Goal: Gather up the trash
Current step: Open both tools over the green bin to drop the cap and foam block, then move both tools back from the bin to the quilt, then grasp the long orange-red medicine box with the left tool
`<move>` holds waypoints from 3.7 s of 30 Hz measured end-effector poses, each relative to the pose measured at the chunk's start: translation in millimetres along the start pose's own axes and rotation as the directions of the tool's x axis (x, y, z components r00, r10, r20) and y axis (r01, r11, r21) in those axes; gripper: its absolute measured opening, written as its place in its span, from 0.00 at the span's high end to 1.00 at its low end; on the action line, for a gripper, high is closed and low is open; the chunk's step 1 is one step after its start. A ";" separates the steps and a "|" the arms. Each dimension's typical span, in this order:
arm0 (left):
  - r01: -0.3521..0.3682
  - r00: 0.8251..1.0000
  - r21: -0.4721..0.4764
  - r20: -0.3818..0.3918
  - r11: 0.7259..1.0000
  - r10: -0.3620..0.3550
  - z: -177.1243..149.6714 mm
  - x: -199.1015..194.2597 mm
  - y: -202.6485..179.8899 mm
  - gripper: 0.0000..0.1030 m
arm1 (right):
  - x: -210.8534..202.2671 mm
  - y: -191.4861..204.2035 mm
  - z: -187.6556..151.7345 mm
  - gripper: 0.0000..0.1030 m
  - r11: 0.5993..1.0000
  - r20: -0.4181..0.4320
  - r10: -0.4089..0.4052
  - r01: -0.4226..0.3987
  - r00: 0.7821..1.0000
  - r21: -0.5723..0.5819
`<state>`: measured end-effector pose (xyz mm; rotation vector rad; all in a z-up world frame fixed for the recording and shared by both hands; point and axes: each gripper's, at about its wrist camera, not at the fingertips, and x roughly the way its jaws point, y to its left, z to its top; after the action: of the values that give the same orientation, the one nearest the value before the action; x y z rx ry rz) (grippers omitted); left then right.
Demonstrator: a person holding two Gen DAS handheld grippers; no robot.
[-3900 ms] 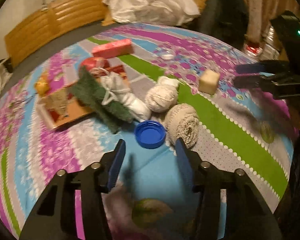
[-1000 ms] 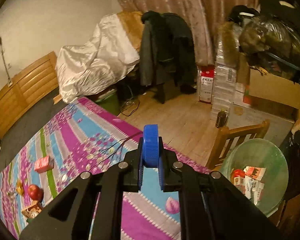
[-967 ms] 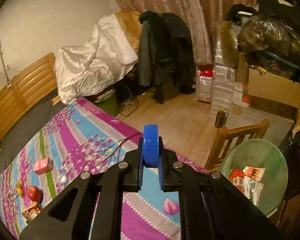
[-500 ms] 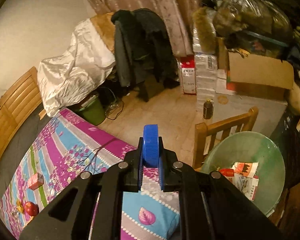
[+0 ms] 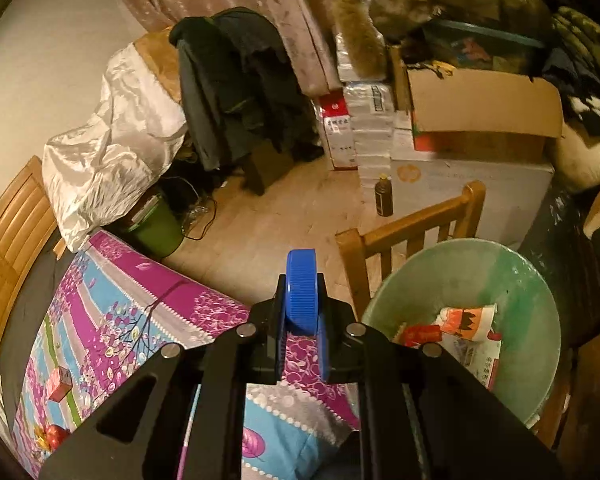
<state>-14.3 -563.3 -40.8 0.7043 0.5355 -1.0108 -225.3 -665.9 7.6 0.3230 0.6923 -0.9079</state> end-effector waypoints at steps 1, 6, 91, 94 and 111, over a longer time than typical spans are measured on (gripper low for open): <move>0.003 1.000 0.004 -0.005 1.000 -0.003 -0.3 1.6 -2.3 0.90 | 1.3 0.3 -1.1 0.53 1.000 -0.004 0.001 -0.001 1.000 -0.001; 0.023 0.999 0.030 -0.025 0.999 -0.022 -2.8 7.3 -13.6 0.90 | 8.1 -1.9 -5.3 0.53 1.000 -0.025 0.011 -0.011 1.000 -0.001; -0.413 0.911 -0.640 -0.294 0.648 0.290 -347.9 -86.8 477.6 0.31 | 49.1 273.2 -84.1 0.34 0.827 -0.289 0.296 -0.395 0.910 -0.399; -0.544 0.836 -0.691 -0.495 0.476 0.237 -401.2 -55.4 580.7 0.31 | 45.6 289.1 -97.1 0.34 0.804 -0.328 0.274 -0.402 0.904 -0.437; -0.271 0.869 -0.756 -0.459 0.596 -0.187 -481.3 -115.2 417.0 0.28 | 48.8 378.0 -133.2 0.32 0.657 -0.446 0.356 -0.559 0.822 -0.506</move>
<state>268.4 5.6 -164.4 0.1165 1.3347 -0.4066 46.2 -402.8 -134.0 0.0331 1.0997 -0.0888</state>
